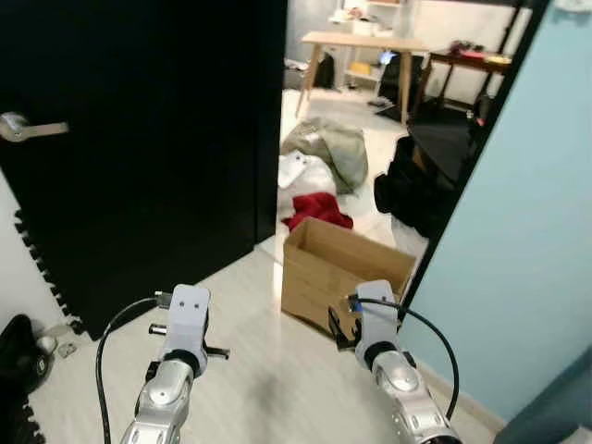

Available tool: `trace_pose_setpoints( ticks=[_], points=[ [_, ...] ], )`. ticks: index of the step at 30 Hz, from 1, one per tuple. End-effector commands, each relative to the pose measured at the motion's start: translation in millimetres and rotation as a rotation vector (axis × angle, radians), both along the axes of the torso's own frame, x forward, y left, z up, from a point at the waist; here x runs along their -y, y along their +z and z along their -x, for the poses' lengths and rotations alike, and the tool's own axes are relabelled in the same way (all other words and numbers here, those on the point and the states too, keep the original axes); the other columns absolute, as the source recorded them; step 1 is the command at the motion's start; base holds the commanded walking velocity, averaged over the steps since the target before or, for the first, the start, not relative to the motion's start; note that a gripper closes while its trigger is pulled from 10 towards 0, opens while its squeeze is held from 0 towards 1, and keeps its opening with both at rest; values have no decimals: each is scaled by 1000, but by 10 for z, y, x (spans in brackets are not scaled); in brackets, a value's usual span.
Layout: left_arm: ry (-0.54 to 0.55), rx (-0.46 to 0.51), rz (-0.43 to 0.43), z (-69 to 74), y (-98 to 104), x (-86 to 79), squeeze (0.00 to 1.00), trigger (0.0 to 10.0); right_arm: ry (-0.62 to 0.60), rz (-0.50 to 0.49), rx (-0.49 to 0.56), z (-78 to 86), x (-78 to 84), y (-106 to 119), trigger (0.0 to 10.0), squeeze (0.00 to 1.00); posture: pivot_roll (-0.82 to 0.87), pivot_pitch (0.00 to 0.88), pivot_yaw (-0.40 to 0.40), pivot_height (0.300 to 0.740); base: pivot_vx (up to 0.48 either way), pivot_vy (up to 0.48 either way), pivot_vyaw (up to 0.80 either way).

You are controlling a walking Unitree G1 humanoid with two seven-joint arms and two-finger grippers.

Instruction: Clean up the room

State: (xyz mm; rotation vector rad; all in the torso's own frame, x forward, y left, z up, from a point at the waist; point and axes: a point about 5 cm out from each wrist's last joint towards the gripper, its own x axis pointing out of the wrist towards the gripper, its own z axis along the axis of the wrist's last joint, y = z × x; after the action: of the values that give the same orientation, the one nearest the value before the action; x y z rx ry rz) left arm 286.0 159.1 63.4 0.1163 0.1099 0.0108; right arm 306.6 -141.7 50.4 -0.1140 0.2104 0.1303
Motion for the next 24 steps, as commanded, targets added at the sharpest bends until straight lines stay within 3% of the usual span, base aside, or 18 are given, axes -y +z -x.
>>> trace_pose_setpoints(
  ticks=[1, 4, 24],
  points=[
    [-5, -15, -2, 3, -20, 15, 0, 10000, -7, 7, -13, 0, 22, -15, 10000, 0, 4, 21, -29, 740, 0, 0, -800],
    [-5, -15, 2, 2, -19, 20, 0, 10000, -5, 7, -18, -4, 23, -16, 10000, 0, 4, 22, -31, 740, 0, 0, -771],
    [21, -19, 57, 3, -12, 15, 0, 10000, 17, 20, -49, 3, -23, -60, 10000, 0, 8, 36, -39, 740, 0, 0, 0]
  ],
)
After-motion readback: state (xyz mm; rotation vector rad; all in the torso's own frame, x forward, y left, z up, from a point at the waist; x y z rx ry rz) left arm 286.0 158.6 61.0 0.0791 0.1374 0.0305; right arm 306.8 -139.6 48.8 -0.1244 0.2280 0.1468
